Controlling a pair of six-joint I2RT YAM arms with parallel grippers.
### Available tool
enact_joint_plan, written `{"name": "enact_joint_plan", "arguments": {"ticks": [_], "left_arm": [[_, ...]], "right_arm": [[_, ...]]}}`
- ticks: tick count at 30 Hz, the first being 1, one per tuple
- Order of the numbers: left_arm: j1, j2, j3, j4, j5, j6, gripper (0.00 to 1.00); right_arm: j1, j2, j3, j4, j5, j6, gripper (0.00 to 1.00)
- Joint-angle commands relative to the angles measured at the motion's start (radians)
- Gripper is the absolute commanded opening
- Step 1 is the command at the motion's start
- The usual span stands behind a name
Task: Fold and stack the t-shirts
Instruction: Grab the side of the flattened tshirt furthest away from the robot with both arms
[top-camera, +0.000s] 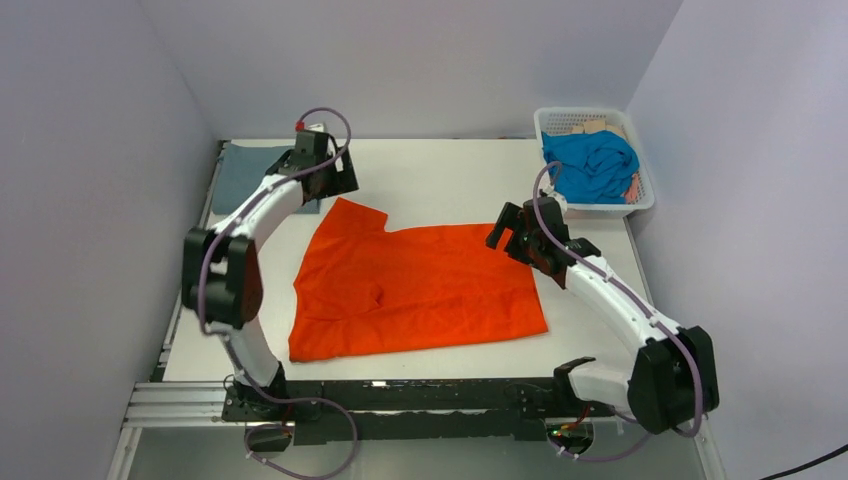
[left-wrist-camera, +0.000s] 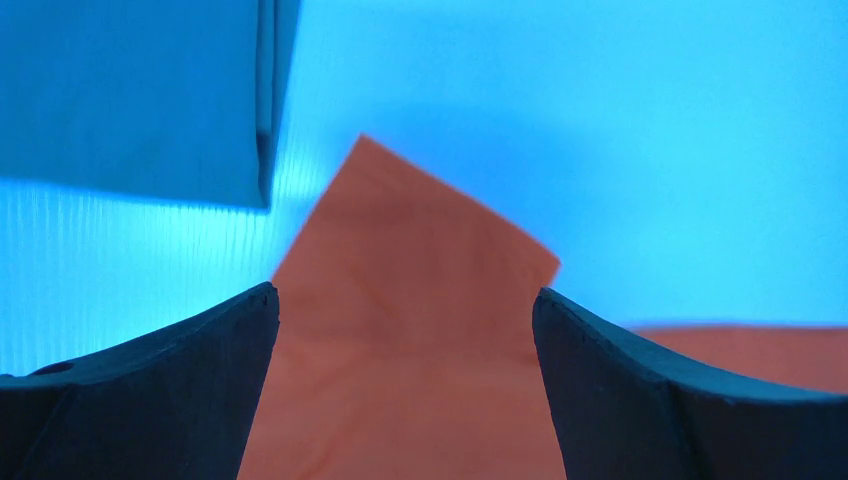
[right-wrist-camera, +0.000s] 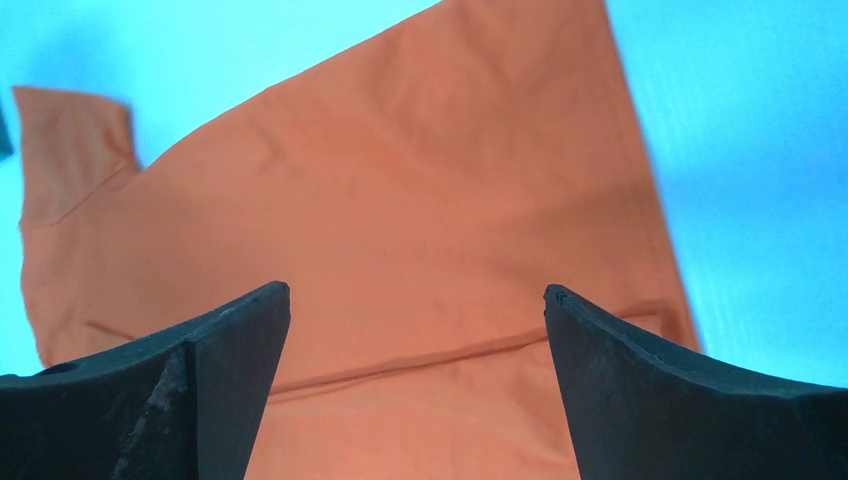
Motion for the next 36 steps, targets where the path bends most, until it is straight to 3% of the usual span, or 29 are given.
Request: {"name": "enact_joint_plan", "arguments": {"ticks": [1, 8, 11, 15, 22, 26, 33, 36], "left_arm": [[0.031, 0.205, 0.238, -0.101, -0.002, 0.113, 1.00], [0.062, 0.462, 0.447, -0.130, 0.038, 0.151, 0.92], [0.065, 0.522, 0.485, -0.146, 0.059, 0.162, 0.84], [0.064, 0.553, 0.463, -0.098, 0.101, 0.160, 0.77], [0.060, 0.556, 0.429, -0.092, 0.123, 0.141, 0.53], [0.046, 0.522, 0.361, -0.097, 0.115, 0.131, 0.49], [0.013, 0.501, 0.321, -0.128, 0.057, 0.123, 0.27], [0.007, 0.492, 0.303, -0.124, 0.047, 0.111, 0.00]], "right_arm": [[-0.066, 0.047, 0.033, 0.065, -0.048, -0.040, 1.00], [-0.129, 0.076, 0.006, 0.075, -0.081, -0.058, 1.00], [-0.139, 0.084, -0.015, 0.098, -0.101, -0.060, 1.00], [-0.147, 0.096, -0.047, 0.127, -0.112, -0.046, 1.00], [-0.152, 0.119, -0.056, 0.134, -0.152, -0.052, 1.00], [-0.158, 0.112, -0.058, 0.137, -0.132, -0.047, 1.00], [-0.164, 0.123, -0.028, 0.112, -0.043, -0.038, 1.00], [-0.164, 0.149, 0.005, 0.111, 0.011, -0.038, 1.00]]}}
